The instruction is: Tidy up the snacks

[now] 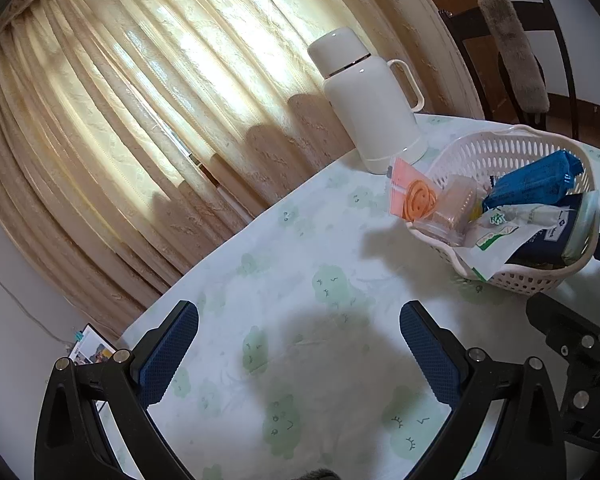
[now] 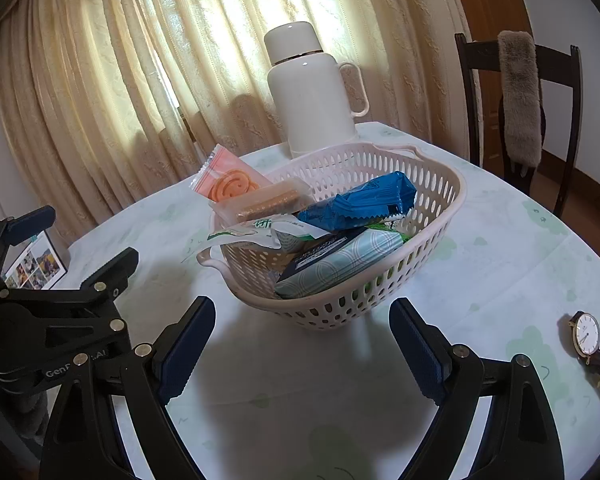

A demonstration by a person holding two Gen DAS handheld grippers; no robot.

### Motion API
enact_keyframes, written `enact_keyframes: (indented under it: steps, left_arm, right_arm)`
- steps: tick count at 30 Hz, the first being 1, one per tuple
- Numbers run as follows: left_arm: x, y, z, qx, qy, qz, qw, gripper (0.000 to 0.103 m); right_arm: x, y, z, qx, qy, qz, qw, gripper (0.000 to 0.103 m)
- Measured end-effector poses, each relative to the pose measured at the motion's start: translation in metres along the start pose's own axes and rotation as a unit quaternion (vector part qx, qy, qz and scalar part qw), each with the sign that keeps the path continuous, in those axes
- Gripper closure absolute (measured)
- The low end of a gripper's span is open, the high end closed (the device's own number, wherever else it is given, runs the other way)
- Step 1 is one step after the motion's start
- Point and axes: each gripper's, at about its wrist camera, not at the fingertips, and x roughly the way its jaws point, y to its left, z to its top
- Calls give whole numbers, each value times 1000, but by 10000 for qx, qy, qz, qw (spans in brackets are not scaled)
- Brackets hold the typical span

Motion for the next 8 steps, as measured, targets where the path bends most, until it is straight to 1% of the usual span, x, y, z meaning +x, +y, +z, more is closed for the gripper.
enact_keyframes:
  steps: [8]
  left_arm:
    - [0,-2,-2,52,-4,-3,10000,2]
  right_arm:
    - [1,1,0,0,10,0,10000,14]
